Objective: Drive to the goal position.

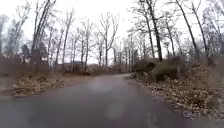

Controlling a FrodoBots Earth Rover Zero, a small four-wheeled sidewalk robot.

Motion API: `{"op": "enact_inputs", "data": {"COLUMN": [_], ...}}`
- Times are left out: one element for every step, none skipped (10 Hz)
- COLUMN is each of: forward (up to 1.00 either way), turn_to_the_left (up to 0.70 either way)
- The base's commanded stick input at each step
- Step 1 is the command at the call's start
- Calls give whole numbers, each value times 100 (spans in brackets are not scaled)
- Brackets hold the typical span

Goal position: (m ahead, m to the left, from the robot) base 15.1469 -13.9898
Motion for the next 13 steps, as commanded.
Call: {"op": "enact_inputs", "data": {"forward": [100,100,100,100,100,100,100,100,100,100,100,100,100], "turn_to_the_left": [0,0,0,0,3,17,40,40,40,40,40,32,3]}}
